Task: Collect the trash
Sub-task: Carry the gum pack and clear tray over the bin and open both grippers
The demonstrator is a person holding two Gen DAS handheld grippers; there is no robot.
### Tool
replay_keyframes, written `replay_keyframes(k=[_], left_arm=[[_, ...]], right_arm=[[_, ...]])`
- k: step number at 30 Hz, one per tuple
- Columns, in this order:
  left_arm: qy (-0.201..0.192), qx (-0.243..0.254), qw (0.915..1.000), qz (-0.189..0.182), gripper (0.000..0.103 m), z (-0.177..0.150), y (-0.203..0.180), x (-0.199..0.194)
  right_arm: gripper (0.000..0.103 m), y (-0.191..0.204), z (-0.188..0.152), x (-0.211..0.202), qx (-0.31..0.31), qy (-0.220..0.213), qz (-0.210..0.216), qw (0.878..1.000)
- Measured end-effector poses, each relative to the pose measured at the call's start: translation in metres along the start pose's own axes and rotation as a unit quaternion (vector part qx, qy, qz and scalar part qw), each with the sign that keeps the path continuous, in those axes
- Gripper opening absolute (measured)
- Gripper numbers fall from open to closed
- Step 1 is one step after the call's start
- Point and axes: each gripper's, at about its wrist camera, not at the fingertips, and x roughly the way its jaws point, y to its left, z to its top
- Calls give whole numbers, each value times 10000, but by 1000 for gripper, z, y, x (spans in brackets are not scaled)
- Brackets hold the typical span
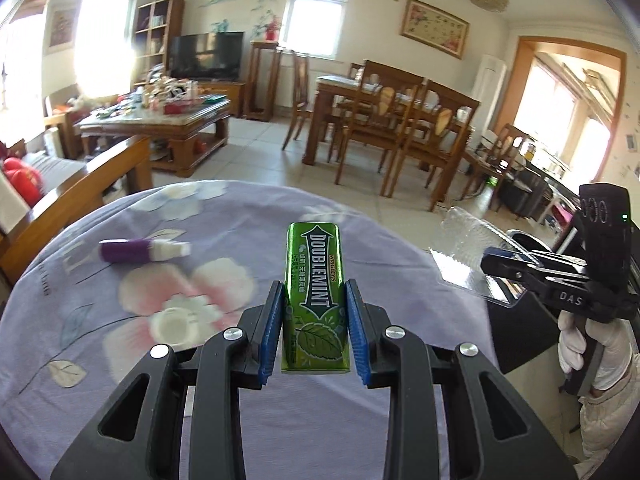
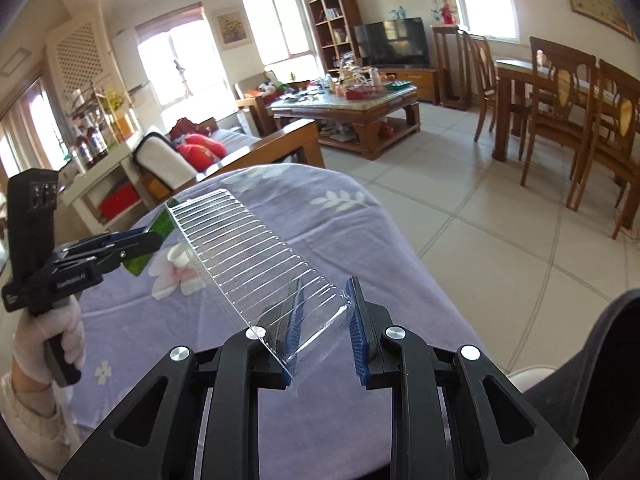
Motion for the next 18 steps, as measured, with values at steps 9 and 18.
replay_keyframes(k=[9, 18], left_arm=[[78, 719, 9948, -716, 31, 8, -103, 32], [227, 1364, 9787, -1517, 31, 4, -205, 70]], right_arm=[[22, -90, -45, -79, 672, -316, -526, 9959], [23, -172, -95, -137, 1143, -335, -1192, 9857]])
